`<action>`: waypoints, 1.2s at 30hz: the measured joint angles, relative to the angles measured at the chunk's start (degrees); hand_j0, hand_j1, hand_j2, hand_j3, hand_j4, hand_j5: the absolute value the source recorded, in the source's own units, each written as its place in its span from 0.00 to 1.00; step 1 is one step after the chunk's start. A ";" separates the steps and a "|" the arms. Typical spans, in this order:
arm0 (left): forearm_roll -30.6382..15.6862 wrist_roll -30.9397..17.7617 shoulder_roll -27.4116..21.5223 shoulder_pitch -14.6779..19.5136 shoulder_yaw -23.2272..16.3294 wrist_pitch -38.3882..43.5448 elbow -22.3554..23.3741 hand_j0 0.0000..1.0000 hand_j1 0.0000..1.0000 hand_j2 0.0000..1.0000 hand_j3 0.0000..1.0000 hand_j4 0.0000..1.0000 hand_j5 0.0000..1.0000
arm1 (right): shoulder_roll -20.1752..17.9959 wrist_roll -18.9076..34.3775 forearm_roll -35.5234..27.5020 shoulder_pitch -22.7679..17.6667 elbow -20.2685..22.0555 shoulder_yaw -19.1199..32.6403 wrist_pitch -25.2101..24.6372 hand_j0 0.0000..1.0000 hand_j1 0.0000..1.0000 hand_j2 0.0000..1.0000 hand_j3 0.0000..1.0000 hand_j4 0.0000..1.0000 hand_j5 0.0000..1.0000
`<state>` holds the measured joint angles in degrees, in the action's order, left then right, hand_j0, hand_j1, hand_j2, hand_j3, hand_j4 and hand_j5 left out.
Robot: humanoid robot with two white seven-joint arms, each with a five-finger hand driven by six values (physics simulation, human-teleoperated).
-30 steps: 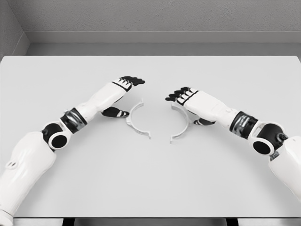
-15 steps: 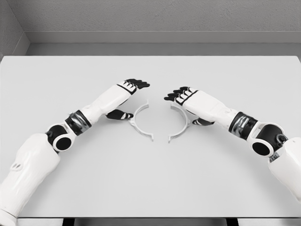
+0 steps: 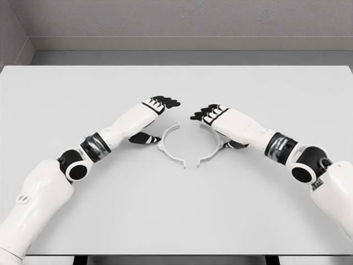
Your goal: Assemble PVC drainage pipe clamps
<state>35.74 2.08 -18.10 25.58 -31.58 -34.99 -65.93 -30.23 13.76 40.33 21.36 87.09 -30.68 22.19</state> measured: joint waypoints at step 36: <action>-0.89 0.00 -3.31 -2.55 3.22 0.00 -3.50 1.00 1.00 1.00 1.00 1.00 1.00 | 2.60 -0.07 0.09 2.81 -3.09 -2.20 -0.44 1.00 1.00 1.00 1.00 1.00 1.00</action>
<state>34.84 2.07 -21.41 23.03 -28.35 -34.99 -69.43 -27.63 13.68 40.41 24.17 84.00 -32.88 21.75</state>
